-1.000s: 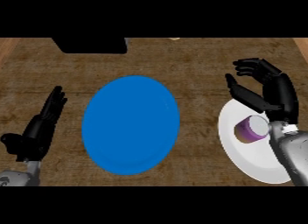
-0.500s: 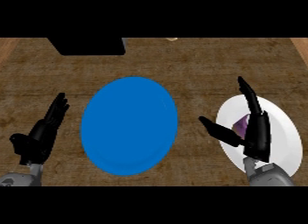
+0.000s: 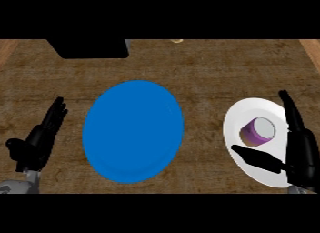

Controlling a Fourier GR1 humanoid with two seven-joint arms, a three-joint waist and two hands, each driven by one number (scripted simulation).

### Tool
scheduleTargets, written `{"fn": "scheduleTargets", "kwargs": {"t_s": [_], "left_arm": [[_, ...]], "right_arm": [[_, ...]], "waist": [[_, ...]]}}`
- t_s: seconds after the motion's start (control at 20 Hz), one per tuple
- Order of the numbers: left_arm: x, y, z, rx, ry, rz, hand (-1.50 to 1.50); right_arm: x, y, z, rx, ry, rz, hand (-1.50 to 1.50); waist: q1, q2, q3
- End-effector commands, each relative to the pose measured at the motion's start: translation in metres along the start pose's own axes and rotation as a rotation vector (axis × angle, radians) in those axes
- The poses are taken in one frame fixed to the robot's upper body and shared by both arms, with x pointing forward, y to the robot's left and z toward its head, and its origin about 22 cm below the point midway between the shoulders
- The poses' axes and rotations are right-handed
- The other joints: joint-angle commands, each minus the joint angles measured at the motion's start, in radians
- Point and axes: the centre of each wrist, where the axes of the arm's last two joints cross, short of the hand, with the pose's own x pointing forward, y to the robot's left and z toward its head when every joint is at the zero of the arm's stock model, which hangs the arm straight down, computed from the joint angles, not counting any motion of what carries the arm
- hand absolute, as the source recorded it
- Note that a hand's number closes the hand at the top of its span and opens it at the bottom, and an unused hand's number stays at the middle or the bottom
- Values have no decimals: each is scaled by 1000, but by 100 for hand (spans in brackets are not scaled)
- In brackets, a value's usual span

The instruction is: Pick the can from the plate and place it in the plate

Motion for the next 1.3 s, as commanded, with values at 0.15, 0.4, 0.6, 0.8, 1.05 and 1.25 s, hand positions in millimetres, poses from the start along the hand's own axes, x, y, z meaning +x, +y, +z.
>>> {"fn": "scheduleTargets", "kwargs": {"t_s": [0.15,0.4,0.6,0.8,1.05,1.25], "left_arm": [[-1,2,-2,-10,2,17,0],[-1,-5,1,-29,-7,1,0],[7,-1,-3,-24,-6,1,0],[-13,2,3,-21,-3,11,0],[-3,9,-1,-26,-8,6,0],[13,8,3,-28,-23,-5,0]], "right_arm": [[24,-32,0,226,187,301,-150],[55,-26,-7,289,280,292,-150],[35,-45,-16,304,351,358,-150],[49,-32,-21,317,368,399,-150],[39,-32,-30,377,433,441,-150],[25,-1,-35,393,430,464,-150]], "waist": [[9,2,-1],[21,6,2],[17,5,3],[18,6,2],[19,6,3],[26,6,3]]}}
